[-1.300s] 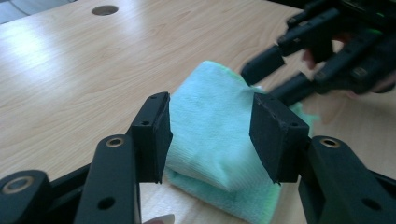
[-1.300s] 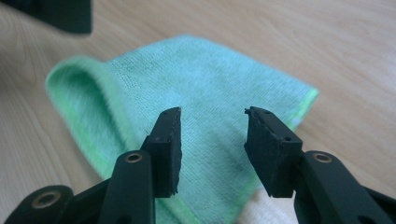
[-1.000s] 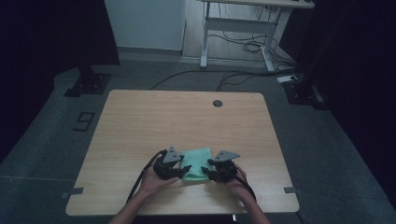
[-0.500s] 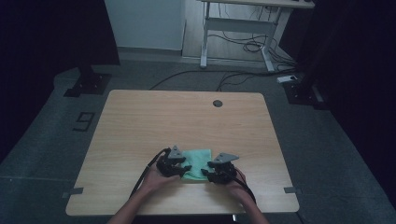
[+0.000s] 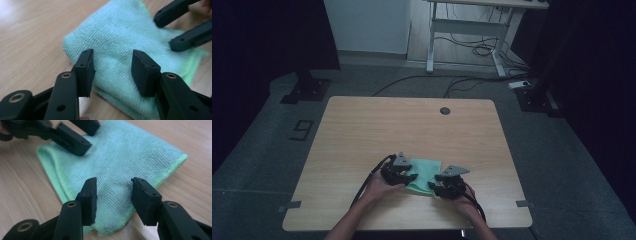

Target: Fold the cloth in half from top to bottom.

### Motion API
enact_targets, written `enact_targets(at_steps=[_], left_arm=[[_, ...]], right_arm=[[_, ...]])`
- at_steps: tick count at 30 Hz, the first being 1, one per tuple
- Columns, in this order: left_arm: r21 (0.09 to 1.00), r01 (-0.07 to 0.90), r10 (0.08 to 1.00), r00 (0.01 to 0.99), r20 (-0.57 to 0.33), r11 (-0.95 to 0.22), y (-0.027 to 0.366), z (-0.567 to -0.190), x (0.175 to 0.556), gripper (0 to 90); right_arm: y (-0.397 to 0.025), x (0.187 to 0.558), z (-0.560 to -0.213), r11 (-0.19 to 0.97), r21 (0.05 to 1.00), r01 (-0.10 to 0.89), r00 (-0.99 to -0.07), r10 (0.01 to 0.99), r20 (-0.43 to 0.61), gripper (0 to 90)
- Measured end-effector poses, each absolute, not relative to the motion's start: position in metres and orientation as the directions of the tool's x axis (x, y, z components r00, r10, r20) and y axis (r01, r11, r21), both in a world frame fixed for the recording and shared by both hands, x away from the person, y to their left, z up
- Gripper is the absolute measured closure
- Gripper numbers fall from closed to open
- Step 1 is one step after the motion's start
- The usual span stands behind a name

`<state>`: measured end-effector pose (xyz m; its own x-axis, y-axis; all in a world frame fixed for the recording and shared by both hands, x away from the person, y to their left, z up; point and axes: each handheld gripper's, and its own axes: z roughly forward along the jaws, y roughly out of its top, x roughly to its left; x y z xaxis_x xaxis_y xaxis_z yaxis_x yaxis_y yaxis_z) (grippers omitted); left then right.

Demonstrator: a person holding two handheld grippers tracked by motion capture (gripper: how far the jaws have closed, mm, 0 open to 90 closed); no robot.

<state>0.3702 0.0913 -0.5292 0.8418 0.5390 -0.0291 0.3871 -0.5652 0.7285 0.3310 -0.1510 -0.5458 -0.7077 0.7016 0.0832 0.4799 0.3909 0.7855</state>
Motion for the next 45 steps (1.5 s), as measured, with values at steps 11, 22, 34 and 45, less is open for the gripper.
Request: enact_targets(at_steps=[11,22,34,45], left_arm=[[0.733,0.400,0.552,0.833,-0.040,-0.550,0.087,-0.525,0.380,53.0],[0.729,0.438,0.583,0.810,-0.067,-0.525,0.088,-0.538,0.392,53.9],[0.765,0.383,0.530,0.846,-0.064,-0.518,0.092,-0.520,0.338,51.9],[0.715,0.404,0.547,0.837,-0.036,-0.571,0.084,-0.541,0.347,52.9]], right_arm=[[-0.142,0.361,-0.526,0.367,0.808,0.460,-0.675,0.736,0.050,55.0],[-0.135,0.395,-0.546,0.355,0.777,0.520,-0.639,0.765,0.079,55.1],[-0.143,0.336,-0.535,0.396,0.796,0.457,-0.712,0.700,0.061,48.0],[-0.142,0.337,-0.548,0.421,0.779,0.464,-0.704,0.709,0.036,47.3]])
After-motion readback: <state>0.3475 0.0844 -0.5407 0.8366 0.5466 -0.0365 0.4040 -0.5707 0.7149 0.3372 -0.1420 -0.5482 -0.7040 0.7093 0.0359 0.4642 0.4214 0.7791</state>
